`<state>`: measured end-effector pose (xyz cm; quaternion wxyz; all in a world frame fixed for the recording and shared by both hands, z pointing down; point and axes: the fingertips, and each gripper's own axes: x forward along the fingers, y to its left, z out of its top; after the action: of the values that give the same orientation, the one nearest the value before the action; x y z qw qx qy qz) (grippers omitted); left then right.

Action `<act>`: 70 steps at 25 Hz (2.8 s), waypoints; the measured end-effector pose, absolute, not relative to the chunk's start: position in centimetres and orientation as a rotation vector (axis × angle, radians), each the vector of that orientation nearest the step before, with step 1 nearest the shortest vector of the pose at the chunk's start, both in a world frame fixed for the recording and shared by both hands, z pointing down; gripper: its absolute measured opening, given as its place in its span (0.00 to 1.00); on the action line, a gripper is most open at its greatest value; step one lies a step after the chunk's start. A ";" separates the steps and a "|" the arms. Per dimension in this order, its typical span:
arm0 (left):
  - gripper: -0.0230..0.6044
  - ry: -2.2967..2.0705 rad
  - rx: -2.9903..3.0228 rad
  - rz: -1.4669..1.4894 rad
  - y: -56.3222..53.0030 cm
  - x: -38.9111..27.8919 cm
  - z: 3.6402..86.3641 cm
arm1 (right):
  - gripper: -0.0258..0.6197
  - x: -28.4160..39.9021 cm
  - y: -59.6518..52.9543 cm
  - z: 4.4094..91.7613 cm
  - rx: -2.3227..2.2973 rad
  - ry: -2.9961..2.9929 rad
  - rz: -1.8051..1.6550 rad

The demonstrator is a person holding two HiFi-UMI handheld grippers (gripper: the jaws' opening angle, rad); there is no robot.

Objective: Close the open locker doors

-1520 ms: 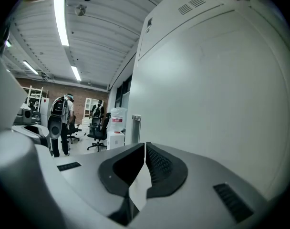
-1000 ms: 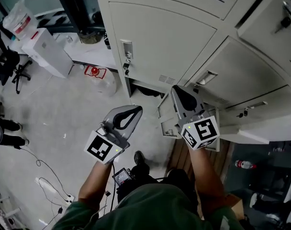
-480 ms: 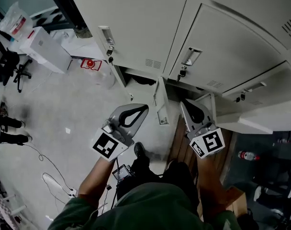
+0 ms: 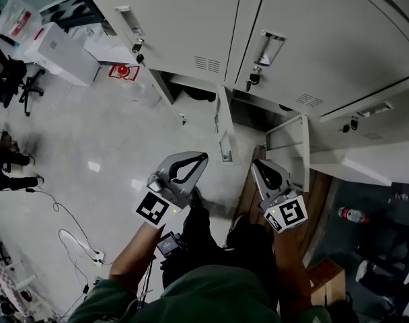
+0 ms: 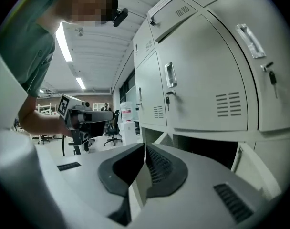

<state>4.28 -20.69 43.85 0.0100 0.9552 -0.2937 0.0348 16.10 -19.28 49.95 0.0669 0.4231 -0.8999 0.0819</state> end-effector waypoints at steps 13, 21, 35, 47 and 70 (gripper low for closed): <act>0.04 -0.930 2.894 0.135 -17.1 5.3 56.6 | 0.05 14.4 -16.7 64.4 1.092 -2.658 0.340; 0.04 -0.929 2.879 0.123 -17.0 4.8 59.2 | 0.05 13.7 -17.4 66.9 1.057 -2.628 0.300; 0.04 -1.011 2.843 0.114 -18.9 -0.1 60.0 | 0.06 5.9 -18.2 67.3 0.925 -2.631 0.278; 0.04 -1.212 2.738 0.099 -22.8 -9.1 59.7 | 0.06 -4.6 -22.2 67.4 0.840 -2.652 0.270; 0.04 -1.246 2.715 0.071 -31.5 -18.2 58.1 | 0.05 -9.7 -39.8 65.2 1.163 -2.536 0.289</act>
<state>-18.17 -31.53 58.13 0.0767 0.9059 -0.4158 0.0237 -9.69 -39.76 65.23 0.1675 0.4088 -0.8913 0.1015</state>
